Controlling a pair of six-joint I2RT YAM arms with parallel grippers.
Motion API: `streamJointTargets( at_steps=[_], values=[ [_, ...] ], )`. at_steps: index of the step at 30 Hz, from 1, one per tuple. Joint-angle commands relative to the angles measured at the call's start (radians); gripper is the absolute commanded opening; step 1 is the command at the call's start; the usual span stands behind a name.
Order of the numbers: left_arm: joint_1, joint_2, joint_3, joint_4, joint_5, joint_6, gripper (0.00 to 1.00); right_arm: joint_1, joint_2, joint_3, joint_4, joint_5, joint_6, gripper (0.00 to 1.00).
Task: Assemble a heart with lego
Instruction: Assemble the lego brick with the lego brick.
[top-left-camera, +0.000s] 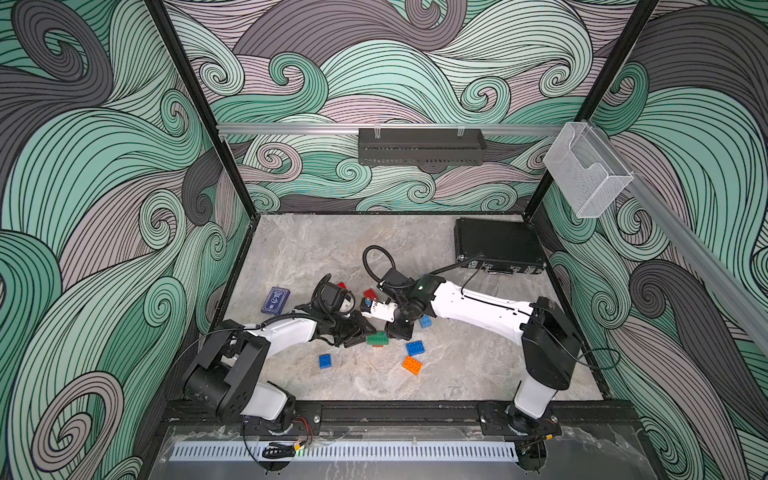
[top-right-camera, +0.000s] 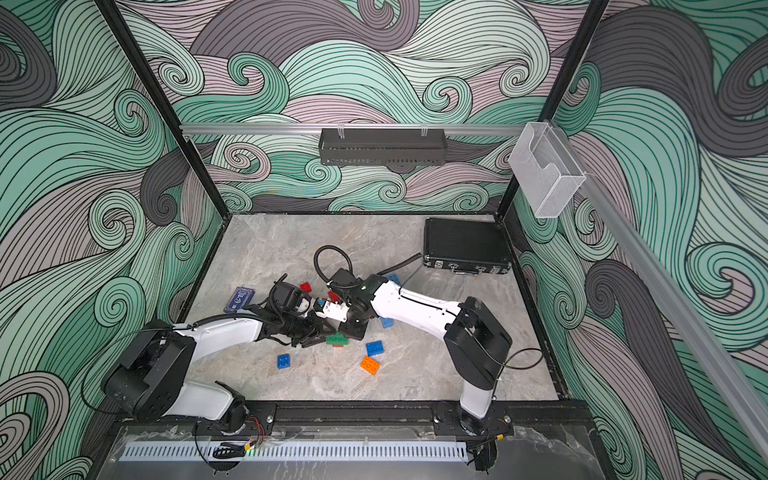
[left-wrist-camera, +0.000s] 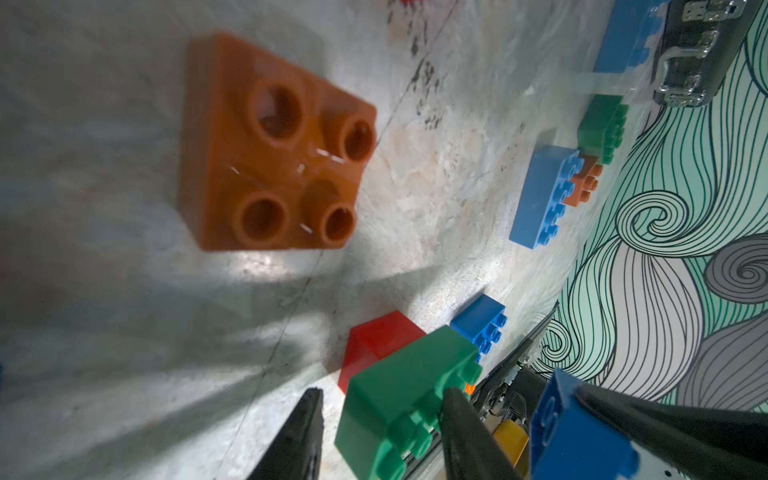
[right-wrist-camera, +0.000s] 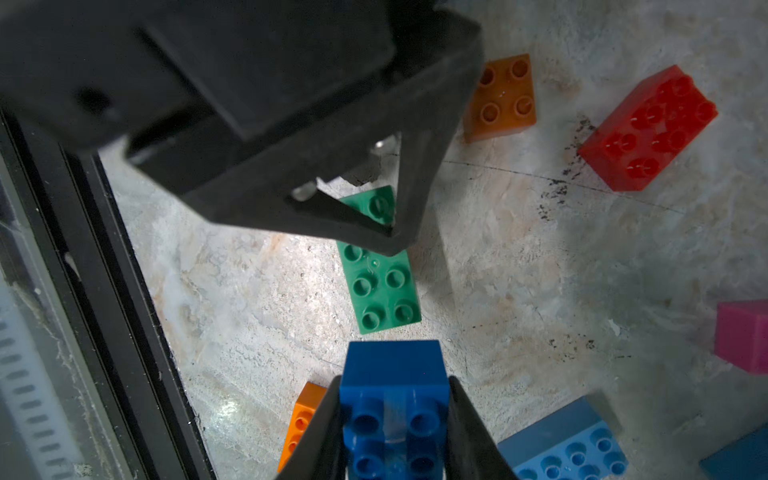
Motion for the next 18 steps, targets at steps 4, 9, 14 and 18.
streamJointTargets(
  at_steps=[4,9,14,18],
  values=[
    [-0.006,-0.059,-0.048,0.017,0.003,-0.029,0.45,0.011,0.056,0.058,-0.078,-0.025,-0.067,0.29],
    [-0.007,-0.105,-0.064,0.009,0.002,-0.035,0.47,0.016,0.082,0.092,-0.099,-0.018,-0.078,0.29],
    [-0.003,-0.136,-0.085,0.016,-0.003,-0.041,0.52,0.021,0.093,0.110,-0.106,-0.018,-0.072,0.29],
    [-0.003,-0.155,-0.100,0.014,-0.005,-0.050,0.49,0.023,0.098,0.114,-0.108,-0.014,-0.067,0.29]
  ],
)
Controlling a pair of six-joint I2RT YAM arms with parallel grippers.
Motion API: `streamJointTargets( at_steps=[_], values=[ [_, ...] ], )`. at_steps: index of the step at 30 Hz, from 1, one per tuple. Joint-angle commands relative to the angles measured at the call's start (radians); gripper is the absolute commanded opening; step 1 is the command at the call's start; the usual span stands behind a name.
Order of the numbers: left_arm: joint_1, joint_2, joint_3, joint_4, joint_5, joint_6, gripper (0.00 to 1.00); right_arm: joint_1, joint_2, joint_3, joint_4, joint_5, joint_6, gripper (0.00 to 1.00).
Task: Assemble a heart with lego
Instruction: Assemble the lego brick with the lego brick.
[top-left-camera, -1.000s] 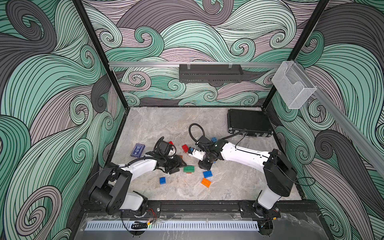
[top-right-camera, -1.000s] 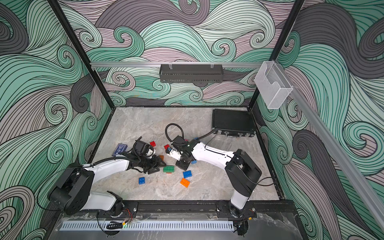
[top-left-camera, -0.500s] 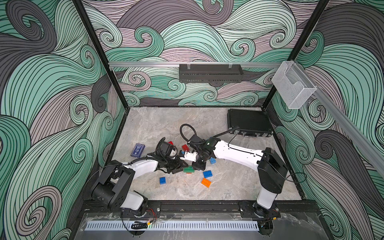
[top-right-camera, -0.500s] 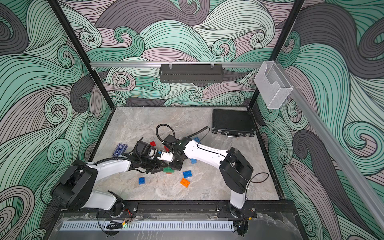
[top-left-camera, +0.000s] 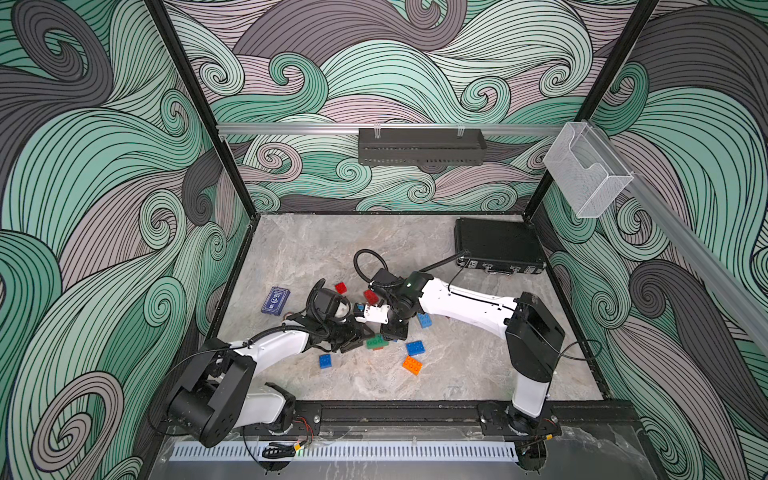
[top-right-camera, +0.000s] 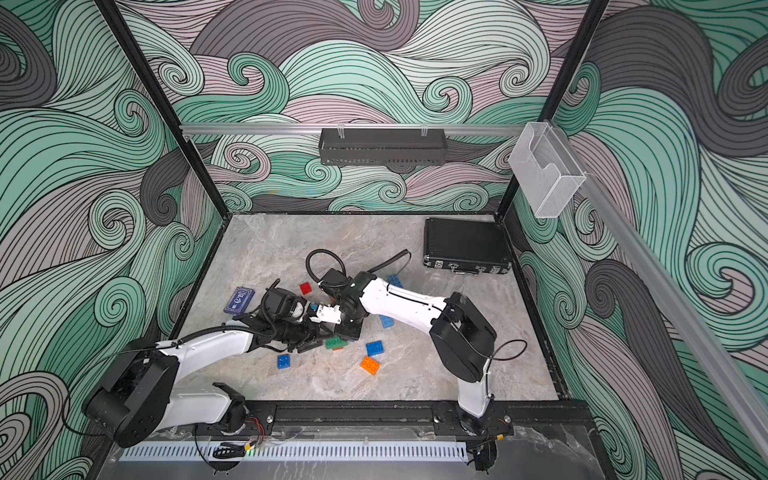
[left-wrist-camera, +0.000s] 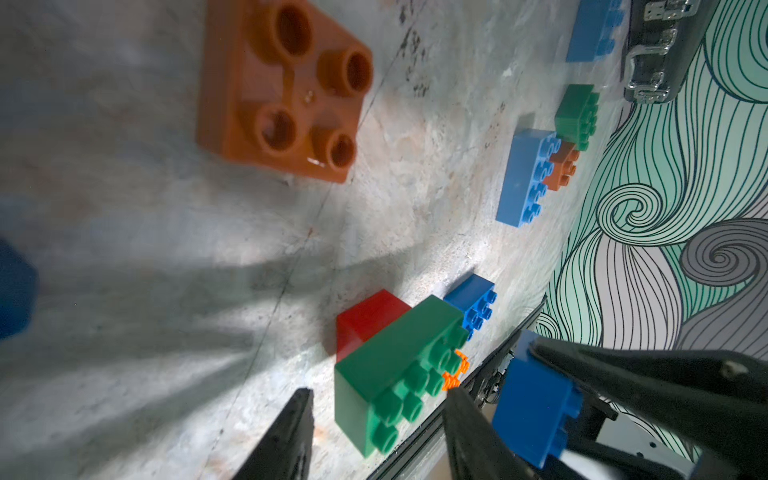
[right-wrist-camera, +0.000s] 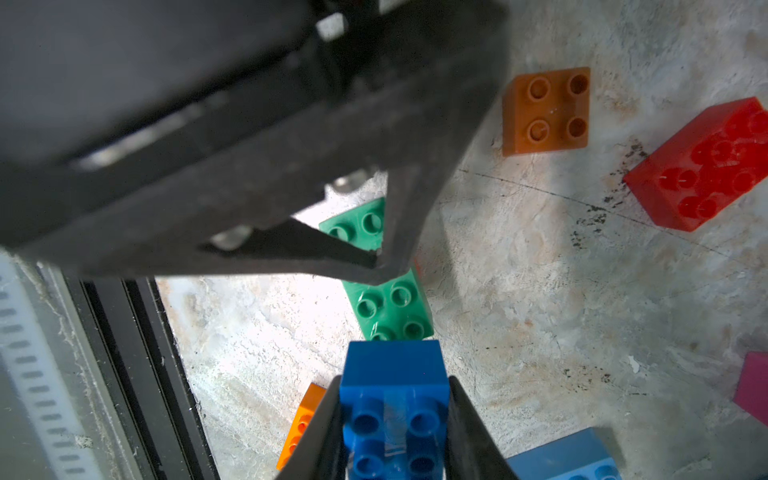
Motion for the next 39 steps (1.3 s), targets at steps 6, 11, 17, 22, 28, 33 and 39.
streamJointTargets(
  at_steps=[6,11,17,22,28,33,39],
  values=[
    [-0.002,-0.014,-0.043,0.046,0.004,-0.037,0.29,0.006,0.024,0.032,-0.029,-0.011,-0.010,0.30],
    [-0.003,0.012,-0.015,0.034,0.001,-0.010,0.26,0.006,0.042,0.041,-0.030,-0.014,-0.011,0.30],
    [-0.002,0.042,0.037,0.022,-0.006,0.019,0.27,0.006,0.050,0.031,-0.029,-0.026,-0.006,0.30],
    [-0.002,0.065,0.058,0.040,0.003,0.020,0.29,0.005,0.053,0.006,-0.029,-0.027,0.007,0.30],
    [-0.003,0.060,0.058,0.054,0.004,0.014,0.32,0.006,0.034,-0.029,-0.028,-0.043,0.031,0.29],
    [-0.003,0.024,0.057,0.059,0.002,0.007,0.35,-0.006,0.001,-0.076,-0.017,-0.037,0.052,0.29],
    [-0.002,0.015,0.050,0.061,0.006,0.004,0.39,-0.017,-0.034,-0.089,0.005,-0.052,0.080,0.29]
  ],
)
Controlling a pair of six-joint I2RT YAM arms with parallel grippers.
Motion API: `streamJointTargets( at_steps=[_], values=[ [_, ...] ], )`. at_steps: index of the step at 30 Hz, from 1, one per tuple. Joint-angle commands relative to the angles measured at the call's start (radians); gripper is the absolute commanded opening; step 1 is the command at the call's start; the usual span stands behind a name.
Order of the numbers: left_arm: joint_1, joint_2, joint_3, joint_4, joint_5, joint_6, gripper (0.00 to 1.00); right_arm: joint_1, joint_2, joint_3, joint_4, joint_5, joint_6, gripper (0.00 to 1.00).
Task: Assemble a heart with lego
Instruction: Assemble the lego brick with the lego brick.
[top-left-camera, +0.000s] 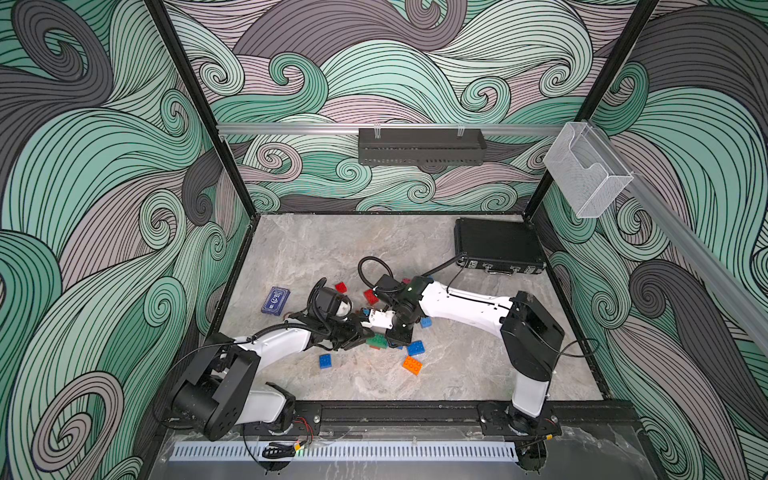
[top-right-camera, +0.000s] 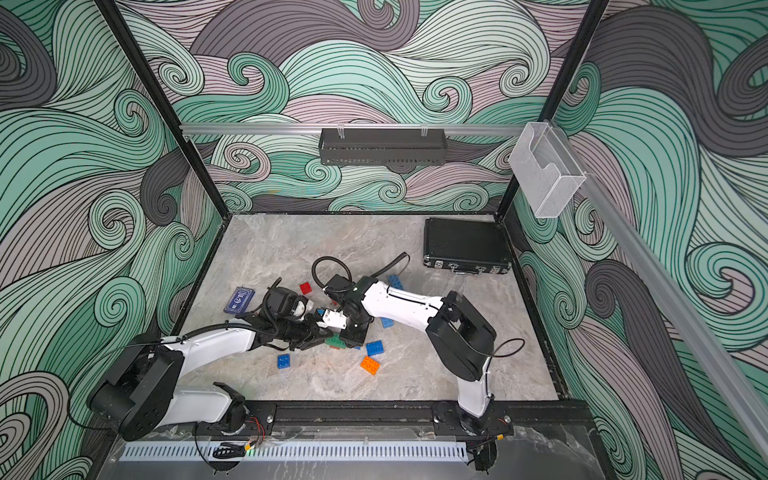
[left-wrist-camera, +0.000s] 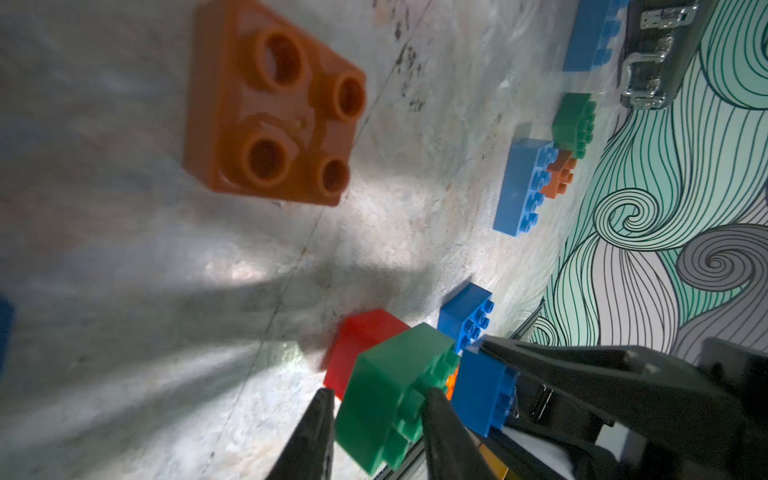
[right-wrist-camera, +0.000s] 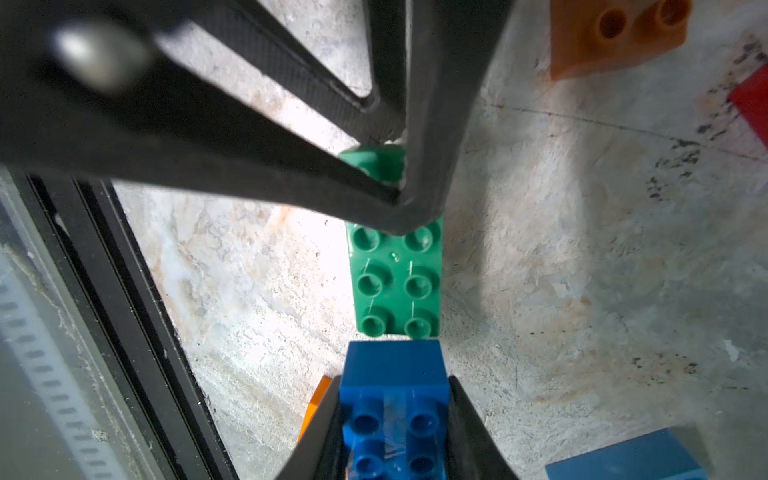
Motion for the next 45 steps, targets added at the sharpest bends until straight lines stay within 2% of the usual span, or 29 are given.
streamJointTargets(
  at_steps=[1,11,26,35,45],
  values=[
    [-0.002,-0.029,0.026,0.022,0.008,-0.002,0.40,-0.004,-0.041,-0.004,-0.006,-0.024,0.026,0.29],
    [0.000,-0.033,0.016,-0.028,-0.011,0.032,0.41,0.003,-0.077,0.013,0.000,-0.038,0.065,0.30],
    [0.002,-0.017,-0.027,-0.050,-0.022,0.072,0.43,0.050,0.029,0.132,-0.072,0.076,0.013,0.30],
    [0.003,-0.035,-0.085,0.037,-0.002,0.043,0.42,0.061,0.065,0.154,-0.082,0.087,-0.010,0.30],
    [0.002,-0.055,-0.074,0.073,0.019,0.024,0.44,0.062,0.092,0.164,-0.098,0.070,-0.009,0.30]
  ],
)
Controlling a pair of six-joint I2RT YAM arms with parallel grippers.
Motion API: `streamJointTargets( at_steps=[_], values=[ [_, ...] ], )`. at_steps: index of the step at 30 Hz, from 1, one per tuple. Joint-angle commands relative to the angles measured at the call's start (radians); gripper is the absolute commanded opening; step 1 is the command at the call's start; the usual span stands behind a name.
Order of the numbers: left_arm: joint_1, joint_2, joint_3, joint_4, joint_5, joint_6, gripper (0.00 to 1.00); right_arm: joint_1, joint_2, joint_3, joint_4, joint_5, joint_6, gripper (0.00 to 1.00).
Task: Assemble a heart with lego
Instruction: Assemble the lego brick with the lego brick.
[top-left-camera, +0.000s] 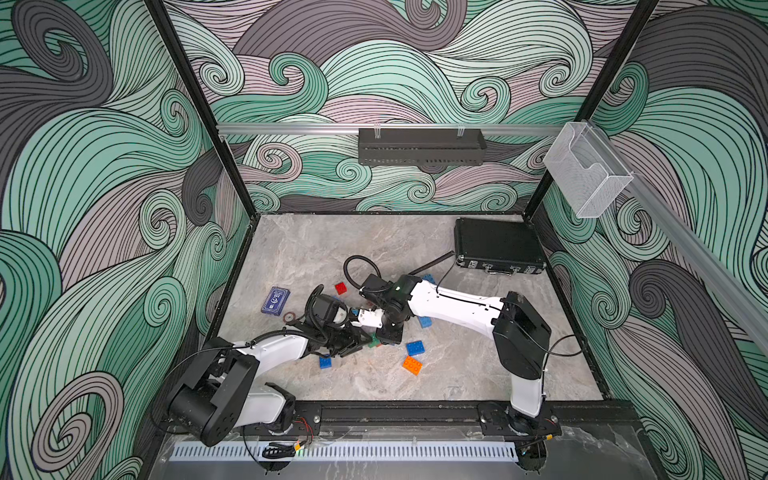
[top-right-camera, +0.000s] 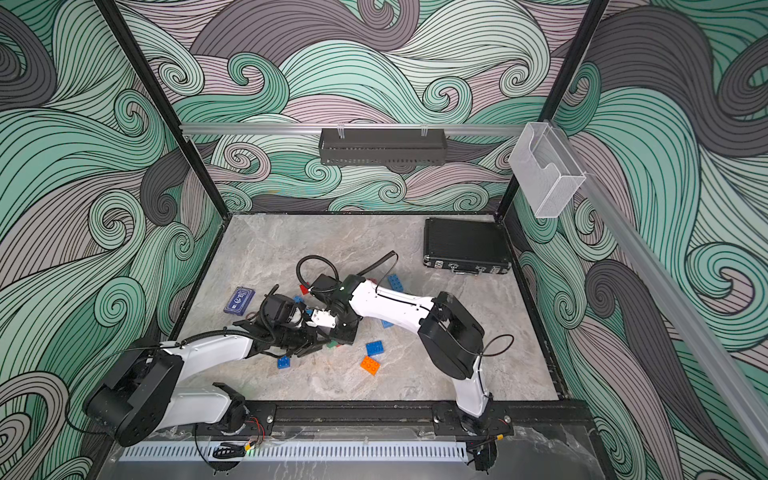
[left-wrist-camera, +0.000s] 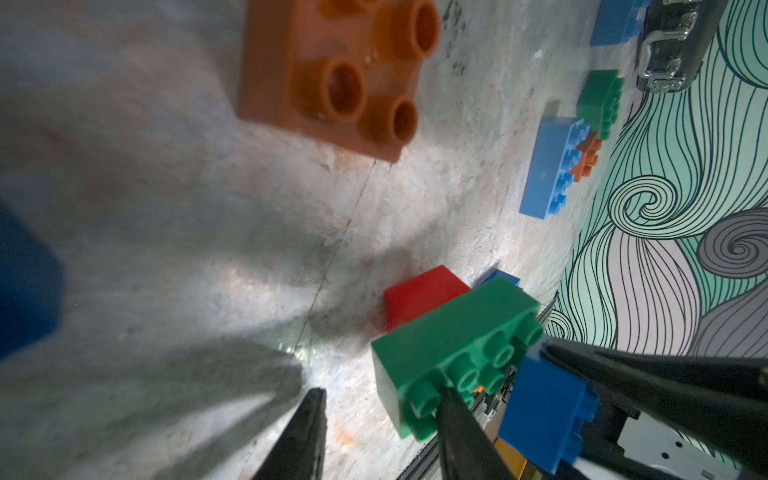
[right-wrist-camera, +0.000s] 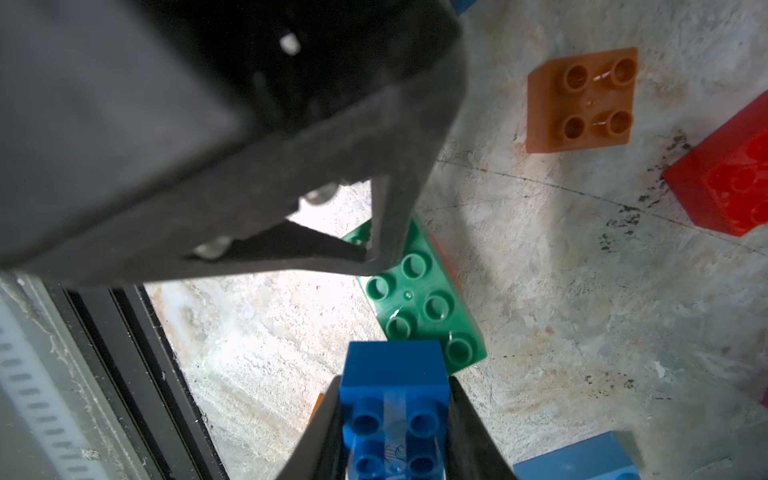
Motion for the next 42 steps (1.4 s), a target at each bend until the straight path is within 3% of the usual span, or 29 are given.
streamJointTargets(
  at_steps=[1,24,32,42],
  values=[
    [0.002,-0.030,0.013,0.028,0.018,-0.010,0.44,0.006,0.026,0.013,-0.037,-0.010,-0.007,0.30],
    [0.030,-0.081,0.004,0.096,0.039,-0.064,0.55,-0.012,-0.053,-0.038,-0.049,-0.122,0.001,0.30],
    [0.033,-0.086,-0.009,0.067,0.028,-0.052,0.55,-0.011,-0.036,-0.002,-0.036,0.000,0.022,0.30],
    [0.033,-0.068,-0.052,0.150,0.057,-0.072,0.54,0.012,-0.031,-0.013,0.009,0.055,0.078,0.31]
  ],
)
